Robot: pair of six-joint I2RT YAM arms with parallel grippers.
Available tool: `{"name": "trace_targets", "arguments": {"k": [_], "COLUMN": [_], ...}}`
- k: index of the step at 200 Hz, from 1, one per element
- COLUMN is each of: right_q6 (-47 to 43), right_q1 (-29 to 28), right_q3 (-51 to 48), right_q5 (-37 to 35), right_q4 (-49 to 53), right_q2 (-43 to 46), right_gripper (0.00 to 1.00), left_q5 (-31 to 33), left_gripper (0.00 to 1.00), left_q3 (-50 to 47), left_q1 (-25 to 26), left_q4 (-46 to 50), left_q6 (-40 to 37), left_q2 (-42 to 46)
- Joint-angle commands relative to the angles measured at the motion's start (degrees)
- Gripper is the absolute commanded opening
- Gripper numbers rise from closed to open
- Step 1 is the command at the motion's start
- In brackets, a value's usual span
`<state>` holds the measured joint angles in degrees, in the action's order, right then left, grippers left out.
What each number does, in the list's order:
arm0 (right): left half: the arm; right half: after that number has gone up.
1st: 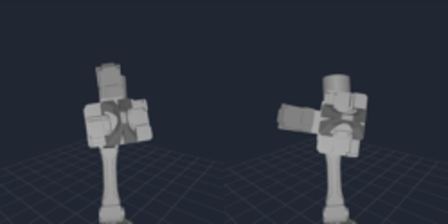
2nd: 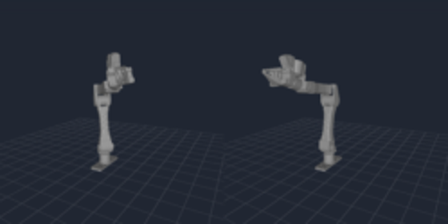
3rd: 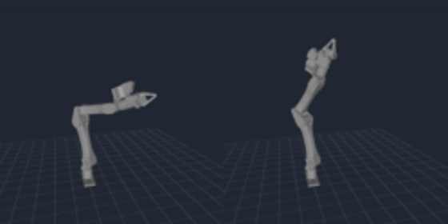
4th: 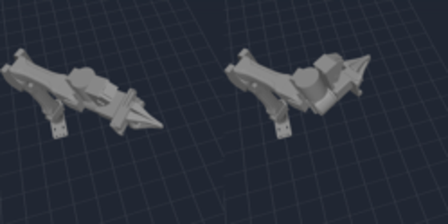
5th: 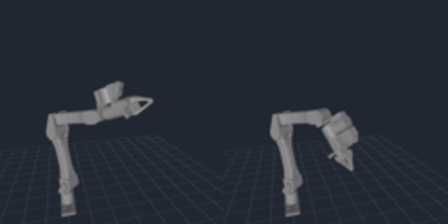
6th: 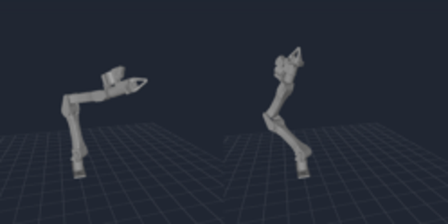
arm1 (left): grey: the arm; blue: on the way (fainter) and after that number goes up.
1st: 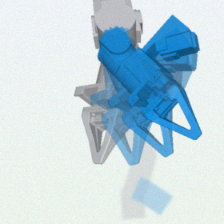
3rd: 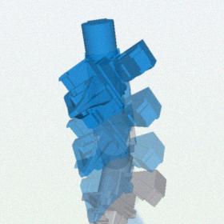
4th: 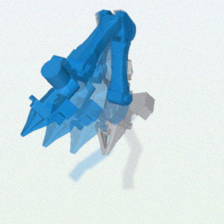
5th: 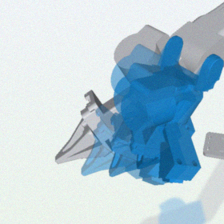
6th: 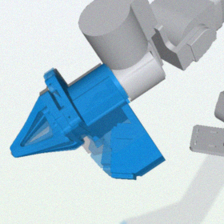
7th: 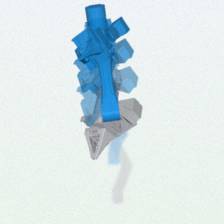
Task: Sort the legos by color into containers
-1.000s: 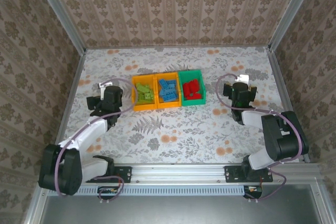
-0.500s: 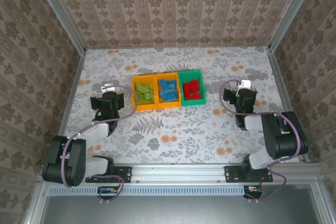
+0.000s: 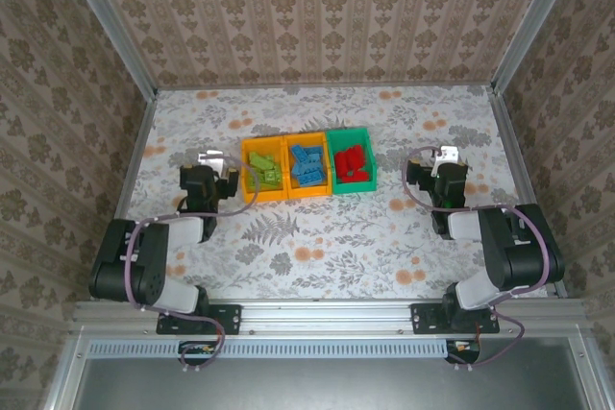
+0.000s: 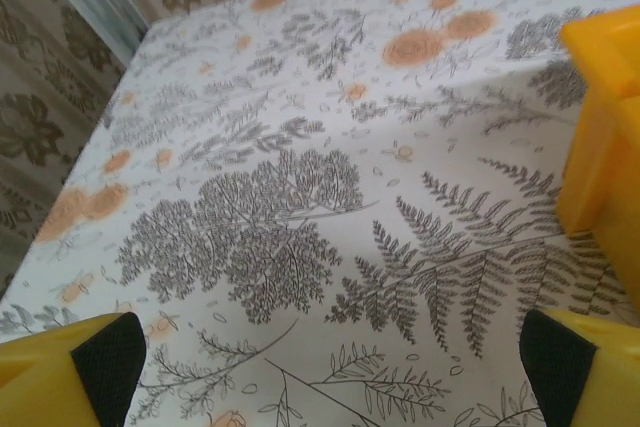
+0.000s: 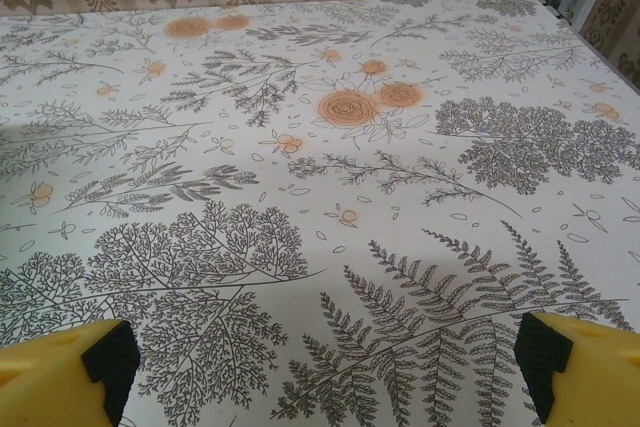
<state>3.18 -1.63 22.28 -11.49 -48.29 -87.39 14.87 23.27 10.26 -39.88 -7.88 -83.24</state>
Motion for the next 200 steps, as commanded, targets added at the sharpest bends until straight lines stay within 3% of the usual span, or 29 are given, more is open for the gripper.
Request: {"name": "trace_targets", "arguments": {"k": [1,22,53,176,200], "right_q6": [0.3,0.3,0.3,0.1,-1.2], "right_q1": [0.0,0.0,0.0,-0.1,-0.2], "right_q3": [0.2,0.1,0.2,0.2,1.0], "right_q5": [1.1,1.1,1.1,1.1,4.4], "right_q4": [-2.1,-2.2,-2.1,-2.1,-0.7], "right_q2": [-0.1,-0.1,-0.1,-0.1,-0.2], "right_gripper": [1.0,1.0,1.0,1.0,1.0], "left_q5": [-5.1,-8.6,-4.3,-5.8,-5.8], "left_gripper": [1.0,1.0,1.0,1.0,1.0], "left_q3": [0.1,-5.2,-1.2,-0.8,-0.8], "left_q1": [-4.1,-8.6,-7.8,-7.6,-7.6], "left_q4": [-5.8,-21.6,-10.5,-10.8,-10.9], "left_q6": [1.8,5.4,7.1,6.0,6.0], "left_q2": [-1.0,-5.8,-4.3,-4.9,-4.9]}}
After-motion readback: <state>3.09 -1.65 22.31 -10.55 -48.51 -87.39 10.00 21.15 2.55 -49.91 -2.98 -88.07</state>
